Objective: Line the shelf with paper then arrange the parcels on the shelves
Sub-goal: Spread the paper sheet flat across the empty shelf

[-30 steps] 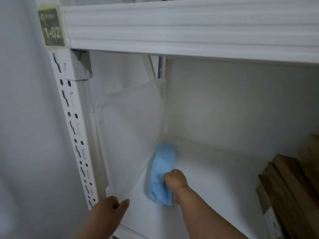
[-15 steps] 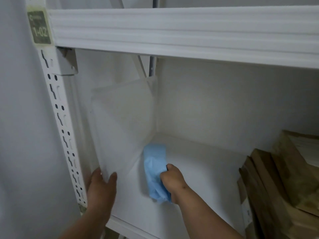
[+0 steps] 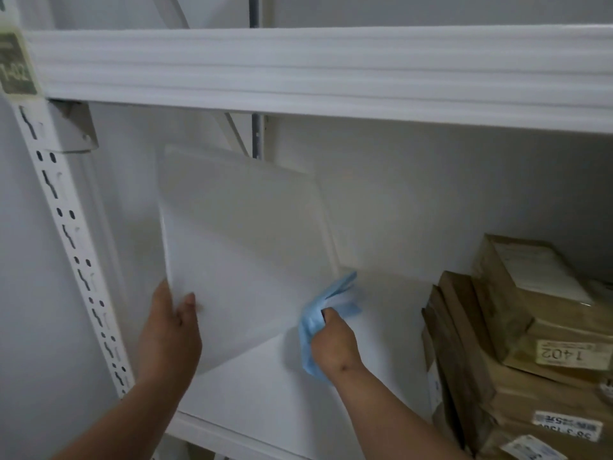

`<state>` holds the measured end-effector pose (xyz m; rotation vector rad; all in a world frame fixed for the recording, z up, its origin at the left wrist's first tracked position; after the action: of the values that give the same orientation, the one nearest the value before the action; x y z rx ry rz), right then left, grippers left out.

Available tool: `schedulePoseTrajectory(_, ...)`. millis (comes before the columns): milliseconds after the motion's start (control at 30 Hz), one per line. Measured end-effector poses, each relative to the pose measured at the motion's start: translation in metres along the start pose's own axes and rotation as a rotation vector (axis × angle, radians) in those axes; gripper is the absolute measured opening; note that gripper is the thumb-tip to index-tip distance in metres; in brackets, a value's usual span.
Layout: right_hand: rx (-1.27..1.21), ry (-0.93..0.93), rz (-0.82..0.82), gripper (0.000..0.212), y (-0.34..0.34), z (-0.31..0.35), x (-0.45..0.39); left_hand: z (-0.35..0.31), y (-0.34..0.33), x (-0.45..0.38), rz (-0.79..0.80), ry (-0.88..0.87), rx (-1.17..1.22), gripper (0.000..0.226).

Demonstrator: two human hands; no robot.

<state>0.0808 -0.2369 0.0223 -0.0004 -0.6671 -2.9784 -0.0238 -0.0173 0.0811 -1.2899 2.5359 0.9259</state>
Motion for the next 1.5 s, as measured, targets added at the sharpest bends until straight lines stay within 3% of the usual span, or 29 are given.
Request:
schedulePoseTrajectory(100, 0.043, 0.038, 0.006, 0.035, -0.001, -0.001, 0.012, -0.019, 0.011, -0.009, -0.004, -0.07, -0.002, 0.041)
schedulePoseTrajectory(267, 0.278, 0.15, -0.009, 0.037, 0.004, 0.001, 0.02, -0.037, 0.024, -0.03, 0.117, -0.049, -0.096, 0.055)
schedulePoseTrajectory(400, 0.444, 0.347, -0.003, 0.046, 0.009, 0.011, 0.031, -0.032, 0.026, -0.052, 0.217, 0.003, -0.1, 0.054)
schedulePoseTrajectory(600, 0.536, 0.434, 0.115, 0.062, 0.005, 0.018, 0.04, -0.003, 0.007, -0.085, 0.366, 0.083, -0.095, 0.041)
schedulePoseTrajectory(733, 0.591, 0.444, 0.144, 0.06, 0.004, 0.019, 0.042, 0.01, -0.017, -0.106, 0.433, 0.059, -0.232, 0.026)
schedulePoseTrajectory(900, 0.69, 0.459, 0.141, 0.059, -0.005, 0.018, 0.045, 0.005, -0.047, -0.114, 0.607, 0.052, -0.476, 0.042)
schedulePoseTrajectory(1067, 0.85, 0.45, 0.139, 0.06, -0.023, 0.017, 0.048, 0.007, -0.054, -0.118, 0.661, -0.039, -0.728, 0.043)
schedulePoseTrajectory(1167, 0.924, 0.439, 0.14, 0.041, -0.033, 0.022, 0.046, 0.019, -0.07, -0.107, 0.819, -0.348, -1.011, 0.044)
schedulePoseTrajectory(1267, 0.938, 0.425, 0.198, 0.037, -0.042, 0.024, 0.048, 0.038, -0.085, -0.104, 0.852, -0.445, -1.061, 0.041)
schedulePoseTrajectory(1400, 0.866, 0.31, 0.268, 0.034, -0.044, 0.019, 0.051, 0.059, -0.097, -0.093, 0.942, -0.354, -0.986, 0.041)
schedulePoseTrajectory(1500, 0.827, 0.227, 0.306, 0.032, -0.046, 0.015, 0.052, 0.063, -0.099, -0.087, 0.876, -0.306, -0.965, 0.041)
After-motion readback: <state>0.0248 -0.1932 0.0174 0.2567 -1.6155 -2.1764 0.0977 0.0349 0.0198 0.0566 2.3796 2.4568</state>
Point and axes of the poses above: each hand's wrist, its own x-axis away from the middle knuckle, its own y-axis out of the back of the hand, z = x × y, the point moved 4 cm from there along -x, towards the middle knuckle, and after that the axes turned 10 degrees about -x, right-handed, at the moved point
